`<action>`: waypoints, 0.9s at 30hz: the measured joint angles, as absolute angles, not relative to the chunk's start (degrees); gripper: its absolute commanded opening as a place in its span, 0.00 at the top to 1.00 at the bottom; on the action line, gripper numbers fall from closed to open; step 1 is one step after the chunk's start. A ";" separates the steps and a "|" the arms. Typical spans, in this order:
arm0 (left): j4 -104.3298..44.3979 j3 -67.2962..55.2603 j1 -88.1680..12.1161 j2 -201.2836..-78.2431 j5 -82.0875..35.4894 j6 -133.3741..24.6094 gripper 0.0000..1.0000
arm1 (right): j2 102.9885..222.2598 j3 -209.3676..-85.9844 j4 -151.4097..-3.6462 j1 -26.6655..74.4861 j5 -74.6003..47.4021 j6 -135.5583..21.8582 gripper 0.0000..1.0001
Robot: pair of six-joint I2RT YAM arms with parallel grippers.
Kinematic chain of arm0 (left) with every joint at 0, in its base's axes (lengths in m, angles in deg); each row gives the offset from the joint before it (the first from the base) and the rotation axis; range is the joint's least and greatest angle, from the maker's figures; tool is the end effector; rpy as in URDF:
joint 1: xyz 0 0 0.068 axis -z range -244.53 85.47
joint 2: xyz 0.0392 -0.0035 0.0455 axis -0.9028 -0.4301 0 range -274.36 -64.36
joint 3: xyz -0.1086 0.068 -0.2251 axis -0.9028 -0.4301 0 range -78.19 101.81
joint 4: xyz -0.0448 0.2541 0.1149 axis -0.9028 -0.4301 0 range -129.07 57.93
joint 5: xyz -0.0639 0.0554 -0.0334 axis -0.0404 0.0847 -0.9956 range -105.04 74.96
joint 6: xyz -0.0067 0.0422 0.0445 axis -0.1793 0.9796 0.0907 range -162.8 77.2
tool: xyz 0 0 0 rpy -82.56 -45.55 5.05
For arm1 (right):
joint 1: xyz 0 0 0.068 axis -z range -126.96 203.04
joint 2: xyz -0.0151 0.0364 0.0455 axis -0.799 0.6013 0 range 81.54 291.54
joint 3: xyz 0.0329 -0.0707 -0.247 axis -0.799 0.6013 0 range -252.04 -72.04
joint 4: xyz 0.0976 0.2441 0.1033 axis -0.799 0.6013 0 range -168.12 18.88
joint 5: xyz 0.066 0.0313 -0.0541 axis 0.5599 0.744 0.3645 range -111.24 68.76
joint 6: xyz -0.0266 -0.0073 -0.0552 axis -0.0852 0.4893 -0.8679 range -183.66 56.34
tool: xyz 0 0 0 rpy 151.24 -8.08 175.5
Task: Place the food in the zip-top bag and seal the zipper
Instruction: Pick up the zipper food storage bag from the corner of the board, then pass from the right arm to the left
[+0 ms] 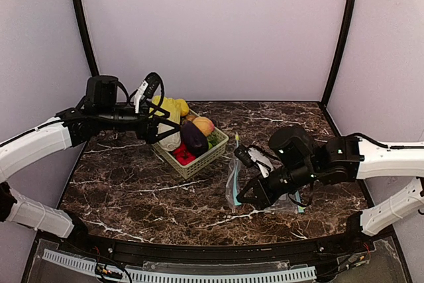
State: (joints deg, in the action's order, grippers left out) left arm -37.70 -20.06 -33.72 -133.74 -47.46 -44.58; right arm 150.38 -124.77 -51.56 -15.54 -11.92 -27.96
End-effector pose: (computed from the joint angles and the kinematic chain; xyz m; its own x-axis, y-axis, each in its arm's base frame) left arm 0.2573 -0.1824 0.3211 -0.2764 0.1344 -0.9516 0.8648 0.4666 -0.1853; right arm 0.0994 0.2742 0.2486 -0.7625 -0.3666 -0.5330 -0.6368 0.5709 0.5183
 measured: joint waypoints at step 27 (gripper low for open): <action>-39.21 -19.05 -31.62 -137.85 -69.65 -42.09 0.12 | 161.18 -148.22 -35.84 -12.15 24.60 -55.89 1.00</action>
